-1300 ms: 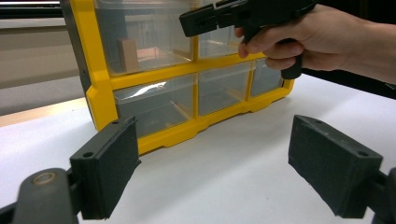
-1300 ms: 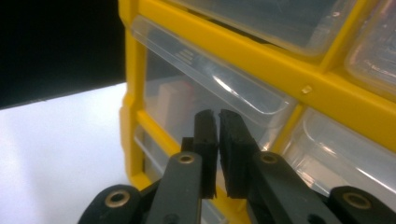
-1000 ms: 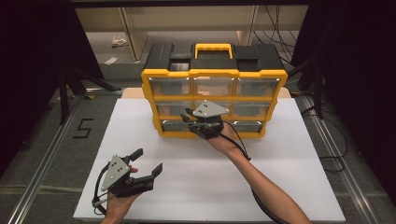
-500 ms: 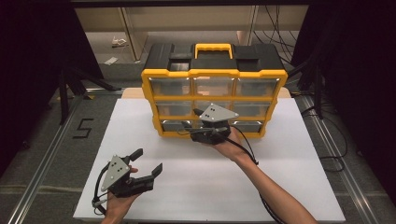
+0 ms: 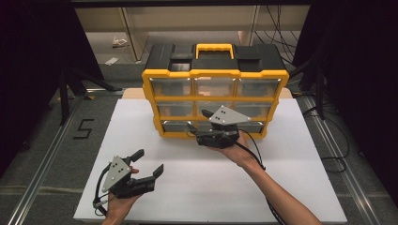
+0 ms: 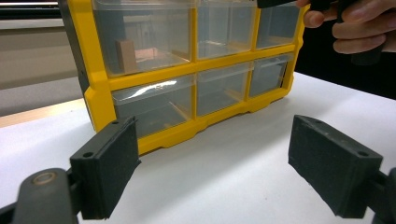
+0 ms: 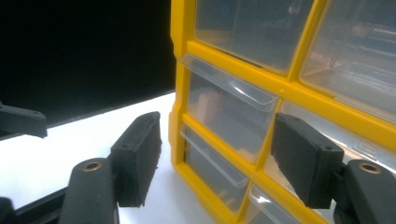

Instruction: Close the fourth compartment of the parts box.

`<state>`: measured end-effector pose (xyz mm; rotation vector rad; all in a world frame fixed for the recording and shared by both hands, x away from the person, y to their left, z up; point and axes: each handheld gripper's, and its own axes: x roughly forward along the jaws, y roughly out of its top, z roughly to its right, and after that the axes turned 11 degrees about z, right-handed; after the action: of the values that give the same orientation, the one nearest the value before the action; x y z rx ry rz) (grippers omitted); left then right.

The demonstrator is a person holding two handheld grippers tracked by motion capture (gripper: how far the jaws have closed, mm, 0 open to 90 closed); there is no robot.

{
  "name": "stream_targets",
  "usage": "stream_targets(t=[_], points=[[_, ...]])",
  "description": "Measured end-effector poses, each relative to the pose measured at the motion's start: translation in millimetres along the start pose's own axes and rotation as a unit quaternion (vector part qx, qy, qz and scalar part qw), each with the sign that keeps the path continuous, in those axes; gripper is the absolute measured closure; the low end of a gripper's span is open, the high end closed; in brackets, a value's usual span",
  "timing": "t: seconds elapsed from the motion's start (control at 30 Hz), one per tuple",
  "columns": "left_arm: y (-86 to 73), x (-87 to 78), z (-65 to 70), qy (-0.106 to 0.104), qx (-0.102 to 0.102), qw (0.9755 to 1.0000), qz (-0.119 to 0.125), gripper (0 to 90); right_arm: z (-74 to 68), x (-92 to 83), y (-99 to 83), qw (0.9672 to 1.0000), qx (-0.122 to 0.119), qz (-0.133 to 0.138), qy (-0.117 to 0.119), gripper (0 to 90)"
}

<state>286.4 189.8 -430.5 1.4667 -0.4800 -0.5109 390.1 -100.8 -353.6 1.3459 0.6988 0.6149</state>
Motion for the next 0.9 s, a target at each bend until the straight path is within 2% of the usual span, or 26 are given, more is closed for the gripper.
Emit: stream_targets(t=[0.03,0.3,0.9], points=[[0.1,-0.1,0.2,0.000,0.000,1.0000,0.001,16.0,0.5,-1.9,-0.3,1.0000,0.010,0.002,0.002,31.7],[0.4,-0.2,0.6,-0.003,0.001,1.0000,0.001,16.0,-1.1,-9.8,-1.1,0.9996,0.026,0.007,0.013,26.8],[0.7,-0.2,2.3,-0.009,-0.001,1.0000,0.002,15.8,-6.4,-34.4,-2.8,0.9986,0.037,0.038,0.011,23.2]])
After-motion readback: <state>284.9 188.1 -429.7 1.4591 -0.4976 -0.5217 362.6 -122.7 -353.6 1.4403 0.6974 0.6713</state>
